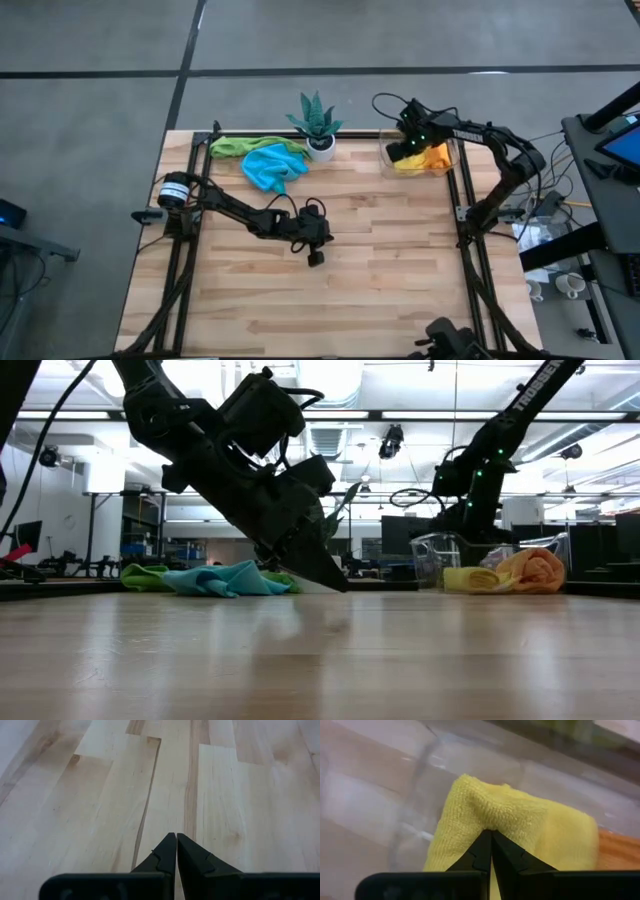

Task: Roll microfiber towels into tight, uniform cylinder then place into a basket
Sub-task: Put the yellow microfiber cloth into the transparent bin

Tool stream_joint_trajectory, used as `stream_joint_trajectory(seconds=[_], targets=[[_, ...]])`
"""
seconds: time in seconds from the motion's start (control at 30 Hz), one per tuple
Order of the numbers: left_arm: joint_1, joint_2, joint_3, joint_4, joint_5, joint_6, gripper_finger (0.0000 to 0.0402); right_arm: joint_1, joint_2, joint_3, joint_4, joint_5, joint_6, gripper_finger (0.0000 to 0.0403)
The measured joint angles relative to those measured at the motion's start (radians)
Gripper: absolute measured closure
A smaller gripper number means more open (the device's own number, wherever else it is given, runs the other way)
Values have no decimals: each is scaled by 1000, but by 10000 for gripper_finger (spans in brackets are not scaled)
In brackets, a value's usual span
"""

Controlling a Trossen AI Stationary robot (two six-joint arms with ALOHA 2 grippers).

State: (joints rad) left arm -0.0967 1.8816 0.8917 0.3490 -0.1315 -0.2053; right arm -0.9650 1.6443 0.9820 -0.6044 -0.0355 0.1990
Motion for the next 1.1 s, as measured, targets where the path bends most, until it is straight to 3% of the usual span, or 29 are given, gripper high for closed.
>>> stream_joint_trajectory(seconds=[0.37,0.5,0.63,0.73,0.97,1.1], targets=[[-3,0,0,1,0,-1,402,-43,-63,-53,-2,100,10,394],[-3,-1,0,1,0,-1,402,-48,-122,-52,-66,194,9,394],[-3,-1,0,1,0,-1,402,-49,-148,-55,-80,190,17,394],[-3,-1,-1,1,1,-1,402,-46,-188,-52,-61,136,18,394],[-3,-1,-1,10,1,0,402,-38,-239,-53,20,-150,30,394],[-3,-1,-1,10,1,0,402,11,-170,-54,69,-171,37,394]])
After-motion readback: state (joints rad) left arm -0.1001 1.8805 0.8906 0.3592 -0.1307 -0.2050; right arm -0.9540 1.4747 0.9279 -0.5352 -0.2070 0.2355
